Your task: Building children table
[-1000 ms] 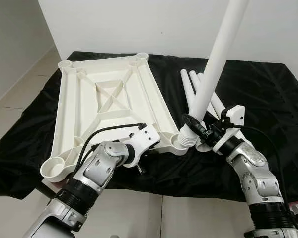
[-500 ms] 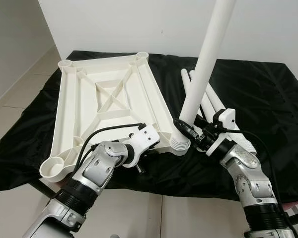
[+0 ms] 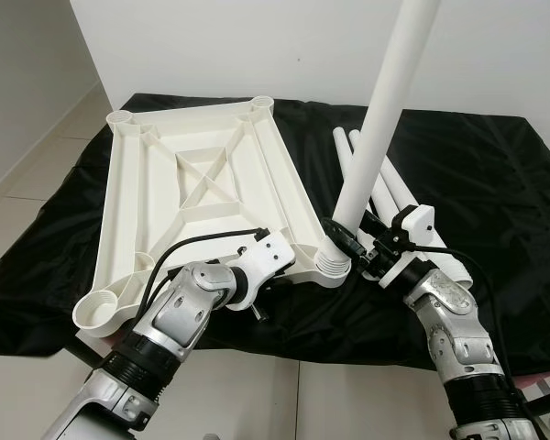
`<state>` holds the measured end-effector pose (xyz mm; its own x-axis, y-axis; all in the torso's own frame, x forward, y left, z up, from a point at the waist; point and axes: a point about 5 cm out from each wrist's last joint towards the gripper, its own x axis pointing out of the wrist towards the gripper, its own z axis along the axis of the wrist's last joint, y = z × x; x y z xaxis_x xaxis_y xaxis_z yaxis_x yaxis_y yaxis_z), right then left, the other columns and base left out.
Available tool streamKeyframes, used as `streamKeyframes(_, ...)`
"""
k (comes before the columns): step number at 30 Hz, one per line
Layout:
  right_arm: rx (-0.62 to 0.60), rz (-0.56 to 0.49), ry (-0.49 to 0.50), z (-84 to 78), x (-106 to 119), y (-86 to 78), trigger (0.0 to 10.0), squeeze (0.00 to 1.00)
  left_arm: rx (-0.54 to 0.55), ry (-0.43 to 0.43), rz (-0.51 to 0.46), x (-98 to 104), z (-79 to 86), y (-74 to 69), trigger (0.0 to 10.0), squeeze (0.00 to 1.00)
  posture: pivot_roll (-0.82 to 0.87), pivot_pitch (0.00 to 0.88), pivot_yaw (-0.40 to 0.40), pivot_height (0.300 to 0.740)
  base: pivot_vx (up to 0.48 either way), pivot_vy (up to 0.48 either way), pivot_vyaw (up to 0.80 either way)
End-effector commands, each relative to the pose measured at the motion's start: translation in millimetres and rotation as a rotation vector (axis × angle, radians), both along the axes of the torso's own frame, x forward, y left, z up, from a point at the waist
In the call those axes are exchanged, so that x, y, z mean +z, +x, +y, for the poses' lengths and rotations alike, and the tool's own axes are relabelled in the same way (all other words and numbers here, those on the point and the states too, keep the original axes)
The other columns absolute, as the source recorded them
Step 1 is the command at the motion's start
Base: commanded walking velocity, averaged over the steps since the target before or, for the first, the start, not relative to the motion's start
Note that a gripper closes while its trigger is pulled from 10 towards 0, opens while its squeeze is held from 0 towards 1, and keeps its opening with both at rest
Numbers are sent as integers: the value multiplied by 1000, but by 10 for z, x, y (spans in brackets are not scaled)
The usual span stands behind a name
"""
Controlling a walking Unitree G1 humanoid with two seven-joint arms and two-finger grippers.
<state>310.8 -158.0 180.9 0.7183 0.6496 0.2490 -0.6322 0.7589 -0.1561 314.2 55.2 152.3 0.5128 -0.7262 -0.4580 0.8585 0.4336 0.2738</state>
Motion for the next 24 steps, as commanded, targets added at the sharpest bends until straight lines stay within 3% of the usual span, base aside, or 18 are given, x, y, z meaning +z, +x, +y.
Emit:
streamKeyframes(1, -19, 131, -56, -20, -286, -11, 10000, 0, -39, -26, -32, 97, -55, -43, 10000, 0, -103, 113, 33, 740, 0, 0, 0)
streamKeyframes(12, 61, 126, -136, 46, -398, -99, 10000, 0, -43, -28, -32, 93, -61, -61, 10000, 0, -106, 107, 32, 740, 0, 0, 0)
streamKeyframes(24, 42, 122, -146, 27, -437, -123, 10000, 0, -44, -28, -31, 98, -66, -61, 10000, 0, -106, 122, 35, 740, 0, 0, 0)
